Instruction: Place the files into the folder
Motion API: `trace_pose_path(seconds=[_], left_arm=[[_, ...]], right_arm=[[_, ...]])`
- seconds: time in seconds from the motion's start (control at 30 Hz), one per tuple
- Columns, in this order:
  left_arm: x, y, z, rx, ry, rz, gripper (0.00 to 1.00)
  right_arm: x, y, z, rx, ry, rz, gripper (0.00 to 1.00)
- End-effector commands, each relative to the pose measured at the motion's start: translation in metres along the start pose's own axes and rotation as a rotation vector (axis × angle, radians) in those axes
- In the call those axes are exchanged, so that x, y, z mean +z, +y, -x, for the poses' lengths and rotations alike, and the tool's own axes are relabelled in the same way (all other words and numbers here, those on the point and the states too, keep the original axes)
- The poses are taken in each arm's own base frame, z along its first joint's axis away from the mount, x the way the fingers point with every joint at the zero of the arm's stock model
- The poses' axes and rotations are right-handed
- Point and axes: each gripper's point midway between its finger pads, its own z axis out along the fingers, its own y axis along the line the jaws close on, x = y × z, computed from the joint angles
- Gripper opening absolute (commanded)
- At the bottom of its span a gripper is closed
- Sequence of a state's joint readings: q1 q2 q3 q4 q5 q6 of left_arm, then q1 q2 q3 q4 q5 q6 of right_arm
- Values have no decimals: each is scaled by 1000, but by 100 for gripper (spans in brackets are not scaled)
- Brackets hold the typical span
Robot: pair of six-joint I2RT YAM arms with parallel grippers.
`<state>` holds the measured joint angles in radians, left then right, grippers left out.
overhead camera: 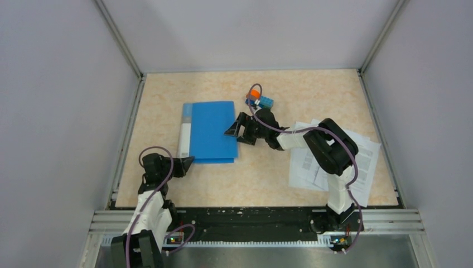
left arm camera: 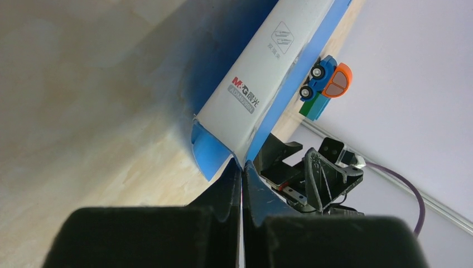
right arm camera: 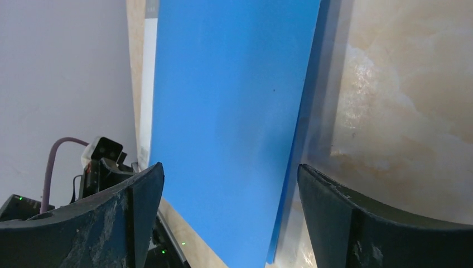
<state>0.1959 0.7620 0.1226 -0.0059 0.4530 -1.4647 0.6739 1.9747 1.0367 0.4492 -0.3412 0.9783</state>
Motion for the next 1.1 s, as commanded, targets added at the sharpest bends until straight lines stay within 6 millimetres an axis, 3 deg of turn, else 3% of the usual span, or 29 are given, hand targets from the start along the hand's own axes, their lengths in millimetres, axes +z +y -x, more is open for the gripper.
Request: trace_pose_path(seconds=[0.0,0.17,0.3,0.43,0.57,0.63,0.7,0.77,0.87,0.97,1.07], left_arm=[[-3,-14,-7,21,40,-32,0],[-3,-15,-7,29,43,-32,0],[-4,-9,-6,44,34,20,0],[-7,-9,1,97,-2,76,0],[-9,-5,5,150,-21,124,9],[-12,-5,6,184,-26,152,29],[-17,-10,7,239,-28,166,42],[-23,-19,8,304,-31,172,49],[-33,-37,9,407,-38,170,57],[-42,-56,25,523,-123,185,60],[-44,-82,37,593,-176,180,64]], right_arm=[[12,28,7,16,-13,100,87],[15,33,8,38,-19,128,83],[15,36,11,38,-22,137,70],[18,38,11,38,-13,147,42],[17,42,11,34,-11,157,11],[17,42,12,33,-10,151,1],[16,41,12,31,-11,141,0],[14,40,13,28,-20,130,0],[10,39,14,15,-25,109,0],[2,41,15,3,-21,86,0],[-18,49,17,-31,-26,49,0]])
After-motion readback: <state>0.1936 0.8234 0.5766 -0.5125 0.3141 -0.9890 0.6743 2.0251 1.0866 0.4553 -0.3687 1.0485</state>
